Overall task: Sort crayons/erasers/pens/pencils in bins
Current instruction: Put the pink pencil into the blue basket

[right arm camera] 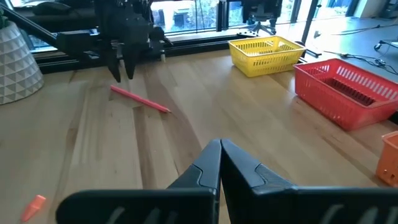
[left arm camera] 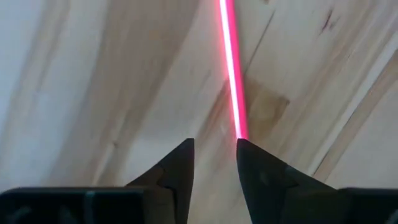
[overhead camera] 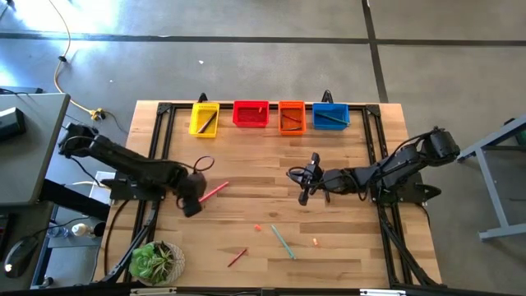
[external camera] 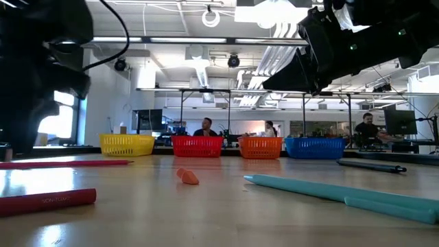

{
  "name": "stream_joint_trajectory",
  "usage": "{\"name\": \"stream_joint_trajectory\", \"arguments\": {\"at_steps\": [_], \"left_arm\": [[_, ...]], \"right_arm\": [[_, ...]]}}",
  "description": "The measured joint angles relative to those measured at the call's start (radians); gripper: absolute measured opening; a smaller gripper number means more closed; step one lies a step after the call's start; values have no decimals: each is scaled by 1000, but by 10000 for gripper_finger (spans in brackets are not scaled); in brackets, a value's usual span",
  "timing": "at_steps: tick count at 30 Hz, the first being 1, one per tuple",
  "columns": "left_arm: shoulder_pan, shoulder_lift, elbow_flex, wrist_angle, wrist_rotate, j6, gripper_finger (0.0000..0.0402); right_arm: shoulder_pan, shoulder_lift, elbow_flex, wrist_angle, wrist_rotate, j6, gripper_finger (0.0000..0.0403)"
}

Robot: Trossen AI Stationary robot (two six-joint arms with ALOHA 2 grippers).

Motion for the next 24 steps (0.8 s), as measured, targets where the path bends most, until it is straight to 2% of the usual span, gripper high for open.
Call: {"name": "stream_joint_trajectory", "arguments": {"at_steps": [4, 9, 19, 24], "left_arm": [[-80, -12, -41, 29, -5, -88, 119], [-143, -12, -52, 65, -11, -125, 116], [-165, -18, -117, 178, -34, -199, 95], [-165, -17, -120, 178, -55, -180, 62]], "right_arm": [[1, 0, 0, 2, 0, 7, 0], [1, 0, 0, 8, 0, 16, 0], [-1, 0, 0, 9, 5, -3, 0], [-2, 0, 0, 11, 10, -11, 0]]}}
